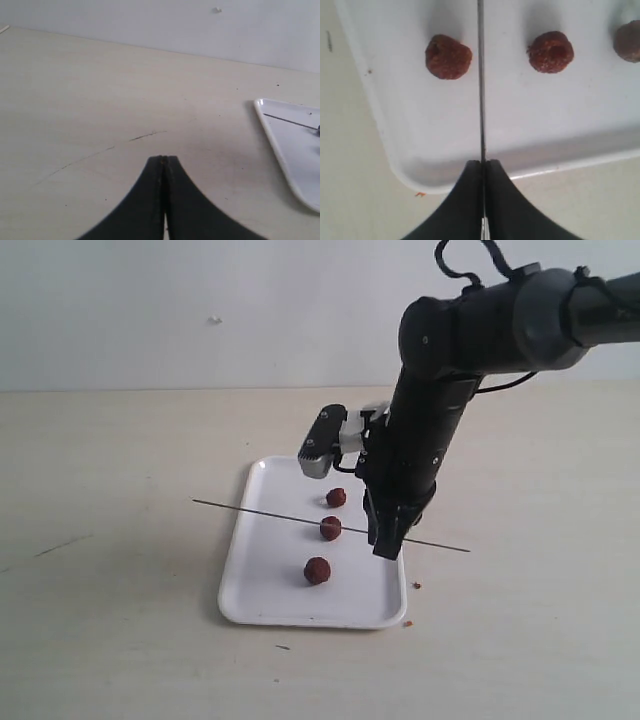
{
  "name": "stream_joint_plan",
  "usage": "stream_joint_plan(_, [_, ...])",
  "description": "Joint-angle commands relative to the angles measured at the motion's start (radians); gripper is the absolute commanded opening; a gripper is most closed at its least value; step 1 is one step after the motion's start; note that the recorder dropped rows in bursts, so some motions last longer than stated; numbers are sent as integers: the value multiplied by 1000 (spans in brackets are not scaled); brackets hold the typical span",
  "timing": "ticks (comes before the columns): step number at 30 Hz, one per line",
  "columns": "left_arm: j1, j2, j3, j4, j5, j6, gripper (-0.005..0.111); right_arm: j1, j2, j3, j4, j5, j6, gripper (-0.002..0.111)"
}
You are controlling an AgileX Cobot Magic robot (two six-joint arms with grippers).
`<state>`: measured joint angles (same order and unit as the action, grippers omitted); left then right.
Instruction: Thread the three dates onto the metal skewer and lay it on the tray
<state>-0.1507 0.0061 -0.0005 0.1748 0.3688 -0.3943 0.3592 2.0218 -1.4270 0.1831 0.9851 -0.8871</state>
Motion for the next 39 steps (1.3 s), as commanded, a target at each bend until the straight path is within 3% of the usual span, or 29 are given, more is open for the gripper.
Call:
stream_joint_plan(1, [2, -6, 0, -4, -1, -2, 0, 0, -103, 0, 0, 85, 10, 0])
stream_joint_plan(3, [2, -6, 0, -4, -1, -2, 0, 0, -152, 0, -2, 80, 88, 0])
stream_joint_plan(9, [2, -6, 0, -4, -1, -2, 0, -28, -240, 4, -19, -109, 594, 0])
stream_joint_plan(17, [2, -6, 0, -4, -1, -2, 0, -113, -242, 4, -82, 85, 680, 0])
stream_joint_plan(23, [2, -6, 0, 5, -5, 6, 0, -181, -242, 6, -94, 108, 674, 0])
stream_joint_plan(25, [2, -6, 0, 15, -51, 20, 0, -196, -242, 6, -109, 110, 671, 0])
stream_joint_plan(27, [2, -6, 0, -77, -307, -100, 0, -216, -242, 6, -119, 68, 671, 0])
stream_joint_plan(29, [2, -6, 0, -80, -444, -125, 0, -216, -242, 4, -135, 34, 669, 0])
stream_joint_plan(33, [2, -6, 0, -80, -532, -139, 0, -216, -242, 4, -133, -83, 660, 0])
stream_joint_plan(36, [2, -6, -10, -80, -670, -284, 0, -216, -242, -3, -154, -129, 685, 0])
stream_joint_plan(39, [2, 132, -190, -72, -533, -304, 0, -216, -242, -38, -274, -104, 814, 0])
